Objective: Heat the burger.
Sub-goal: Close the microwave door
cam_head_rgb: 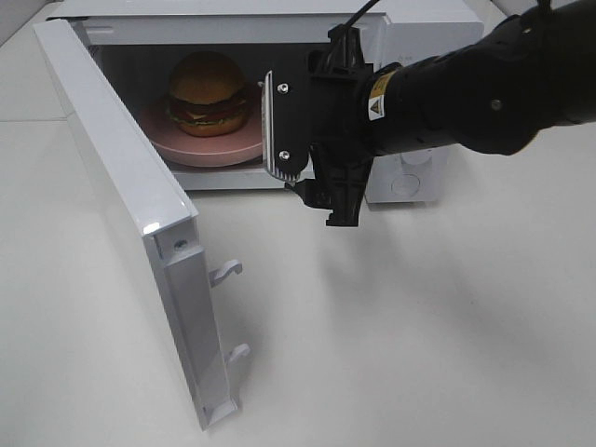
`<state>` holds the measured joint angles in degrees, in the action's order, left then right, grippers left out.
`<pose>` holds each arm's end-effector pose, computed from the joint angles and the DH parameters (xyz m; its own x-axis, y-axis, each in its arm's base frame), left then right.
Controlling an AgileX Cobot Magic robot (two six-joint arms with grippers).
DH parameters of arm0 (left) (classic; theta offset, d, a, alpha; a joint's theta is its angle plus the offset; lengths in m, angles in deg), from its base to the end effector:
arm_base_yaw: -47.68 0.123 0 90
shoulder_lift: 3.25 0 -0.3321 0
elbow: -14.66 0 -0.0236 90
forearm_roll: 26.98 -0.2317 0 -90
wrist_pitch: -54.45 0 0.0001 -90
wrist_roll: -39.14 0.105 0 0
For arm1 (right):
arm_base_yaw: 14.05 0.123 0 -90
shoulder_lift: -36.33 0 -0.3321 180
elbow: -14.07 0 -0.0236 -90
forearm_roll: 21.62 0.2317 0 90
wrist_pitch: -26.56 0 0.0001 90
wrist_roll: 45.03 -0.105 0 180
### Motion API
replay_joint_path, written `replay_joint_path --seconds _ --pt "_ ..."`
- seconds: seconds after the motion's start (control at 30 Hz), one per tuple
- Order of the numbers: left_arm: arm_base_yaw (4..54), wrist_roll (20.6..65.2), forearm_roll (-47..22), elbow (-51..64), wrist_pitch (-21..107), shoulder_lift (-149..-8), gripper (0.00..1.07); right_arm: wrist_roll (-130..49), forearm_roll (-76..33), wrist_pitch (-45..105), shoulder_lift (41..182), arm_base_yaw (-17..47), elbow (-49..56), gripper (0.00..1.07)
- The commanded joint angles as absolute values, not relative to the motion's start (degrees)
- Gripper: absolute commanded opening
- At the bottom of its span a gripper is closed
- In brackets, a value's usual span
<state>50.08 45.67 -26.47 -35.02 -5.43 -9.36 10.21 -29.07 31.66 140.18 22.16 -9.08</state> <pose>-0.0572 -0.0032 0.2626 -0.4340 0.0912 -0.8963 0.0126 0.9954 0.0952 0.2960 0.2182 0.2692 0.3357 -0.8551 -0.3951 -0.6541 0.0902 -0.7510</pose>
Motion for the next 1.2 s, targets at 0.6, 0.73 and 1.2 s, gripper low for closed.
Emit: replay_joint_path --seconds 0.6,0.73,1.2 --pt "49.7 45.3 -26.2 -35.1 -4.9 -8.6 1.00 -19.2 -28.8 15.8 120.6 21.9 -23.4 0.78" --pt "49.7 45.3 -26.2 -35.1 -4.9 -8.6 1.00 -30.5 -29.0 7.0 115.9 21.9 -23.4 0.76" --pt "49.7 45.3 -26.2 -35.1 -4.9 -8.6 1.00 -48.3 -30.7 -21.0 103.8 21.9 -23.3 0.76"
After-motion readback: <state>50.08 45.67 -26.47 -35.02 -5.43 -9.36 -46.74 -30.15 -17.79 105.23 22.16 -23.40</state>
